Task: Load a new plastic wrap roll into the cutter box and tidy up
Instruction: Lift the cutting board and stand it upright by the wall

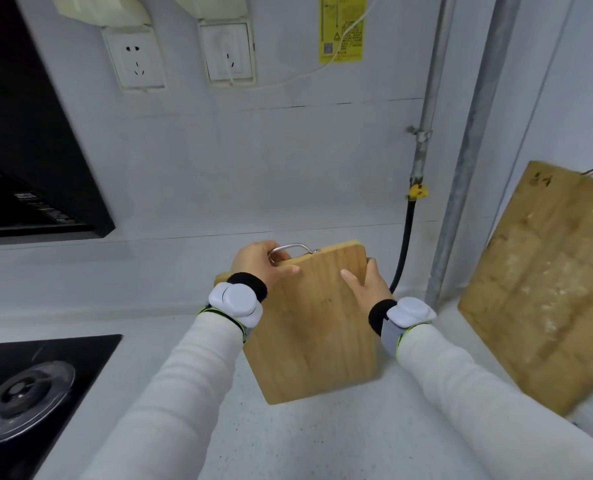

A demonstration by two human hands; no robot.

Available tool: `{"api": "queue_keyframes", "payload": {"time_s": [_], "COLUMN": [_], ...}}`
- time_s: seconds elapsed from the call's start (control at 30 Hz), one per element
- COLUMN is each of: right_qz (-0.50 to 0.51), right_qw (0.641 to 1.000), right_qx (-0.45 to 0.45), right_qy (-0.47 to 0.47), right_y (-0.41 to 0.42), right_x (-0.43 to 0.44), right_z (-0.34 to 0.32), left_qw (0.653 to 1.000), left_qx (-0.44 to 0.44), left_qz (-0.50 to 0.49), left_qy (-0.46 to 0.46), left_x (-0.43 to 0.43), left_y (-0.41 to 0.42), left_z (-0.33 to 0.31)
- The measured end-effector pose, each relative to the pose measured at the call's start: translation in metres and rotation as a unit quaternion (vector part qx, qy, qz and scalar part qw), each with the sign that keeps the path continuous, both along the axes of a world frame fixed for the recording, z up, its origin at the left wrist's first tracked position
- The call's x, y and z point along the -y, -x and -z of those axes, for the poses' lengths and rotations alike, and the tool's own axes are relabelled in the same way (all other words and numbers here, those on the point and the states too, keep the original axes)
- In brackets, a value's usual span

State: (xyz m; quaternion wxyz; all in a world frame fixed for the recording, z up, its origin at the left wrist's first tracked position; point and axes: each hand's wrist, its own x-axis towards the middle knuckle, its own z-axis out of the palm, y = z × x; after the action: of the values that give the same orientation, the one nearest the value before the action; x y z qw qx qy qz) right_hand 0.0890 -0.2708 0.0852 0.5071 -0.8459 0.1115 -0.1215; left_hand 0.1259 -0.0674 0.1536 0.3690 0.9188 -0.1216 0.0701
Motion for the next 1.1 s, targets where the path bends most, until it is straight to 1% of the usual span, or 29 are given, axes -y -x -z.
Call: {"api": "queue_keyframes", "payload": {"time_s": [0.1,0.2,0.27,0.37,0.43,0.5,0.57,0.7,0.77,0.9,1.0,1.1], "right_qz": [0.016,0.031,0.038,0.04,0.041,0.035,0.029,0.018,0.02,0.05,0.056,0.067], "right_qw": [1.0,0.999,0.999,0.999,0.999,0.999,0.998,0.985,0.985,0.988,0.986,0.987], "right_qx": [-0.019,-0.033,-0.036,-0.028,-0.029,-0.03,-0.044,-0.14,-0.148,-0.119,-0.125,-0.119], "right_qy": [0.007,0.014,0.014,0.019,0.014,0.004,0.023,0.104,0.089,0.084,0.096,0.089], "right_y": [0.003,0.007,0.008,0.008,0.008,0.011,0.013,0.019,0.021,0.021,0.02,0.026], "right_x": [0.004,0.009,0.008,0.009,0.011,0.014,0.018,0.028,0.027,0.025,0.027,0.03], "right_z": [0.01,0.022,0.026,0.026,0.029,0.033,0.037,0.051,0.06,0.068,0.068,0.072], "left_qw": [1.0,0.999,0.997,0.98,0.975,0.974,0.978,0.986,0.987,0.987,0.987,0.988], "left_qx": [-0.003,-0.001,-0.028,-0.087,-0.117,-0.125,-0.121,-0.154,-0.162,-0.16,-0.156,-0.151], "left_qz": [-0.019,-0.049,-0.06,-0.064,-0.043,-0.021,-0.012,0.0,0.007,0.014,0.021,0.022], "left_qy": [-0.018,-0.006,0.047,0.167,0.186,0.188,0.167,0.057,0.009,-0.015,-0.011,-0.004], "left_x": [-0.011,-0.026,-0.04,-0.056,-0.064,-0.066,-0.068,-0.067,-0.065,-0.06,-0.059,-0.058], "left_y": [-0.003,-0.011,-0.016,-0.017,-0.019,-0.021,-0.026,-0.036,-0.038,-0.044,-0.047,-0.047], "left_z": [0.005,0.016,0.027,0.049,0.068,0.082,0.09,0.102,0.104,0.099,0.099,0.099]}}
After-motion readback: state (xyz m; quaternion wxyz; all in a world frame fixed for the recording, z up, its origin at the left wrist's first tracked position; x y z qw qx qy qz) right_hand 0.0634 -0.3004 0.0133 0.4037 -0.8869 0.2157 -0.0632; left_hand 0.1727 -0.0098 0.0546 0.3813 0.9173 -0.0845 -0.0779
